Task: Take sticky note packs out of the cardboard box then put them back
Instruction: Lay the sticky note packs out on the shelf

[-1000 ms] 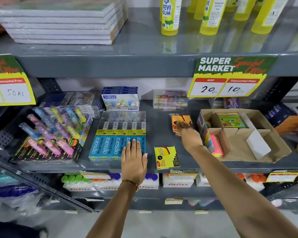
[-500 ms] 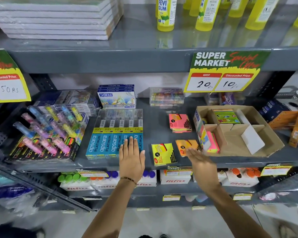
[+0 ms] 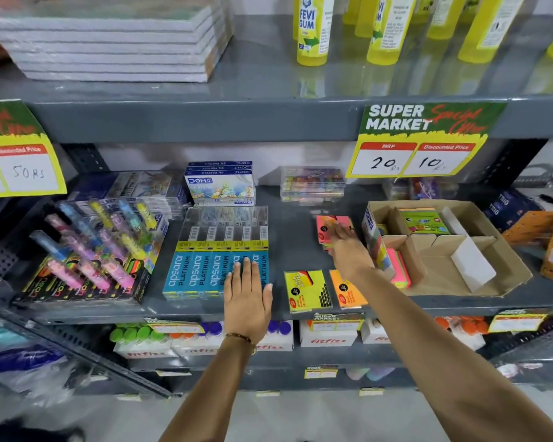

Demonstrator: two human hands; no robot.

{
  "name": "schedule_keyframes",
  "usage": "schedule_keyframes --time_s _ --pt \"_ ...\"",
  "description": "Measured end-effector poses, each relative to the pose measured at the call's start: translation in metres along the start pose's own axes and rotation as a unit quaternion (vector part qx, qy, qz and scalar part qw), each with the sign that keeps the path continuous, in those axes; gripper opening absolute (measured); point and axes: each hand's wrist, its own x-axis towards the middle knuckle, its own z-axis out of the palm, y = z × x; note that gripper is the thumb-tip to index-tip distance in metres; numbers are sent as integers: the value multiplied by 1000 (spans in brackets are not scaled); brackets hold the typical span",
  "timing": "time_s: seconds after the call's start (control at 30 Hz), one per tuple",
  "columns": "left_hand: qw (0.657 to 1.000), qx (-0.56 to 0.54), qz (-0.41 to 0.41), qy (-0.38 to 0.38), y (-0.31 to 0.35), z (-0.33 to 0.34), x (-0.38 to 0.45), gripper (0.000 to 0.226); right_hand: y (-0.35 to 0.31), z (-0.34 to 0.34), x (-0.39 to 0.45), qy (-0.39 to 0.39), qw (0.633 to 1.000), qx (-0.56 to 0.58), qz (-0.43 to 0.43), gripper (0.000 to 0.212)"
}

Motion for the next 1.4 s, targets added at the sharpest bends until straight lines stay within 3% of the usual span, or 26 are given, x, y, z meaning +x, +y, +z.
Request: schedule_keyframes --time_s 0.23,0.4,0.57,0.77,0.83,0.9,1.1,1.2,1.3,1.4 --pt "1000 -6 6 1 -2 2 0 62 4 1 1 62 997 -45 -19 50" --pt "1000 14 3 -6 -2 3 2 58 -32 5 -9 167 975 -1 -147 55" --pt "1000 -1 6 6 -2 3 2 58 -59 12 -3 1 992 -38 -118 39" --pt "1000 19 0 -6 -3 6 2 61 -29 4 6 71 996 49 2 39" --pt "1000 22 -2 0 -3 5 2 62 -14 3 10 27 999 7 42 56" --pt "1000 22 -3 -1 -2 5 1 60 -6 5 7 -4 998 -22 51 59" --pt "1000 25 -3 -7 -2 5 1 54 3 0 -6 42 998 -51 18 45" --pt "1000 28 -4 -12 0 1 1 61 -1 -9 -19 143 990 13 0 49" --pt "1000 16 -1 -5 1 -2 0 68 -19 -10 -47 239 966 28 -91 56" --pt "1000 8 -2 -2 2 -5 -1 71 -39 14 -84 225 956 6 -187 63"
